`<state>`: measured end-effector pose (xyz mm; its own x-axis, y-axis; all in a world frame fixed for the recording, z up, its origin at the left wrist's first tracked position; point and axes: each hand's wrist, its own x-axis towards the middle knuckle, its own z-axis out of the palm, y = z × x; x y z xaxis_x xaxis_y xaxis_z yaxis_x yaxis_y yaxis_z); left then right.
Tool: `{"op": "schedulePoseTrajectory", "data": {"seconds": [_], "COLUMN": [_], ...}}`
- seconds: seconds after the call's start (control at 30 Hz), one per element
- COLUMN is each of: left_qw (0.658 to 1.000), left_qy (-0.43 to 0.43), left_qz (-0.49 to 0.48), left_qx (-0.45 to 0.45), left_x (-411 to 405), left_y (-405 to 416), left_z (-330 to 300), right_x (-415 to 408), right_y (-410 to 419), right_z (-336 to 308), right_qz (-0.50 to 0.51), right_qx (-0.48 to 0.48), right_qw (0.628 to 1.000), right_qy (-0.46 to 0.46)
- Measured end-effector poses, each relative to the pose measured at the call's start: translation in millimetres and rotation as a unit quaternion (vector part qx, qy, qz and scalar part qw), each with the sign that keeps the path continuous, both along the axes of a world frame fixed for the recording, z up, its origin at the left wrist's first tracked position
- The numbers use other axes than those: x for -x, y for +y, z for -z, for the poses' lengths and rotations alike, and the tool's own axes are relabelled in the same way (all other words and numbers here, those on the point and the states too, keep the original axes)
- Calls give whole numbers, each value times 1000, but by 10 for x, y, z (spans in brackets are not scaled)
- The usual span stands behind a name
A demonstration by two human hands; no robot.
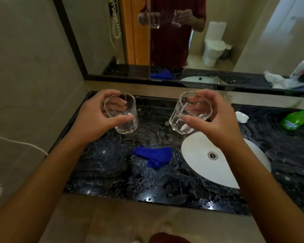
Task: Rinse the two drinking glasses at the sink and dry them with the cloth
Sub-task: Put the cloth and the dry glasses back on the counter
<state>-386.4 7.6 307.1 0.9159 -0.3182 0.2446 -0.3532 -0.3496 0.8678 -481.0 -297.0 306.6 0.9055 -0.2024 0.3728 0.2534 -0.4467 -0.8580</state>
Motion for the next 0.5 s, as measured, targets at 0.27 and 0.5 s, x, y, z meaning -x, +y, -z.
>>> {"op": "schedulePoseTrajectory", "data": {"seconds": [0.27, 0.5], "left_qw": [998, 988], "left_qy": [-27, -17], "left_qz": [-57, -149], "left_qx": [-23, 40], "left_x": [-171, -432], "left_y": [-106, -32], "left_z": [-50, 91], "right_x": [-481, -1062], "right_y": [-293, -313], "right_z": [-40, 42], "right_qz": [-37, -49], "right_qx": [21, 22], "right_qw": [999, 998], "right_qy": [7, 24]}}
